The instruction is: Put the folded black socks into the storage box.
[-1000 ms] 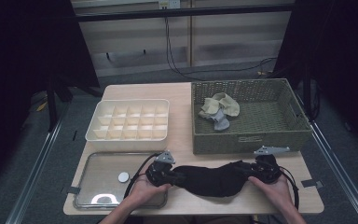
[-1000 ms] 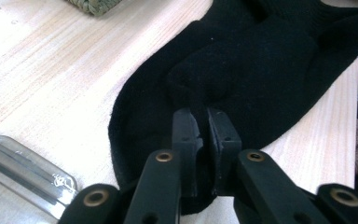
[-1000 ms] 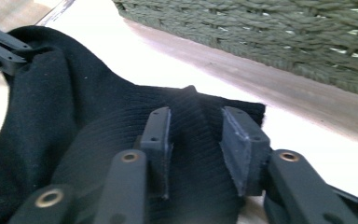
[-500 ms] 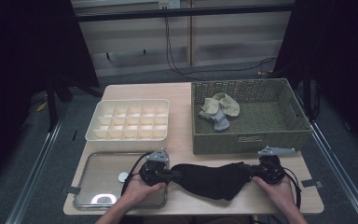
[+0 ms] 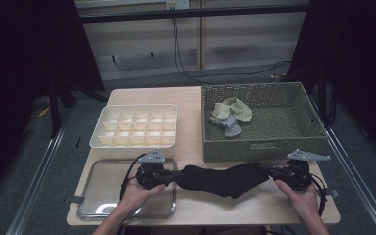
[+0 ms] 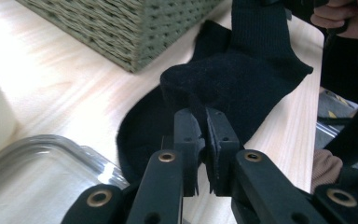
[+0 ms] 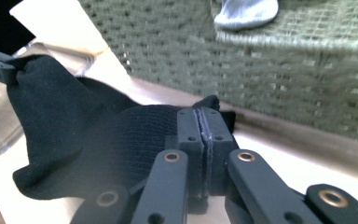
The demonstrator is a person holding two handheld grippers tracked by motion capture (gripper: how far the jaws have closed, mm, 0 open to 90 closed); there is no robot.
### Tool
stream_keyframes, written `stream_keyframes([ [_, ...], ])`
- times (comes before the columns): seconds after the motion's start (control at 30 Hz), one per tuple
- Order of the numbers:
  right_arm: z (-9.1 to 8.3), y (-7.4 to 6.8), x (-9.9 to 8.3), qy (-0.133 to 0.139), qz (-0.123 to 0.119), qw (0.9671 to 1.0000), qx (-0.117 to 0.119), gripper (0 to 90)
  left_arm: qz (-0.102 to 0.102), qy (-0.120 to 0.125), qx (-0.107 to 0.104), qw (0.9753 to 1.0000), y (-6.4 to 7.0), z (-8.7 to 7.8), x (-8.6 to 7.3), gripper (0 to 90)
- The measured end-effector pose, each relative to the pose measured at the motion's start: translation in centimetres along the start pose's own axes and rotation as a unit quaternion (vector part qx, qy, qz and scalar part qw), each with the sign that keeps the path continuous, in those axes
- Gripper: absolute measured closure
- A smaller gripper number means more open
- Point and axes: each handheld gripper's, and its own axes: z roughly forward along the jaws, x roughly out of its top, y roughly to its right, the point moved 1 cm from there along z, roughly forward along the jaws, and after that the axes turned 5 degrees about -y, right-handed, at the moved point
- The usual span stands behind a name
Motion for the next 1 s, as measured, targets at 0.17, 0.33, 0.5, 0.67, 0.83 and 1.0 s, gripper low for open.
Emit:
stream_keyframes([
  [0.17,1.5,0.3,1.1,-0.003,-0.003,1.0,-0.004,87.9,-0.002,-0.014,0.031,0.9994,-0.8,0.3,-0.4,84.0],
  [0.33,3.0,0.5,0.9,-0.022,-0.006,0.9997,-0.012,86.8,-0.014,-0.034,0.032,0.9988,-1.7,0.9,-0.8,82.4],
  [0.5,2.9,0.4,0.1,-0.037,-0.009,0.9992,-0.014,77.3,-0.009,-0.038,0.034,0.9987,-1.5,1.1,-0.9,74.8],
  [0.67,2.6,0.1,-0.2,-0.036,-0.009,0.9992,-0.011,76.0,-0.013,-0.023,0.031,0.9992,-1.5,0.7,-0.6,70.4],
  [0.83,3.6,-0.7,-0.3,-0.058,-0.022,0.9981,0.005,79.6,-0.016,-0.019,0.038,0.999,-1.7,0.7,-0.6,68.7],
  [1.0,5.0,-1.2,-0.5,-0.083,-0.032,0.9959,0.015,81.4,-0.003,0.002,0.038,0.9993,-1.3,0.6,-0.3,77.0],
])
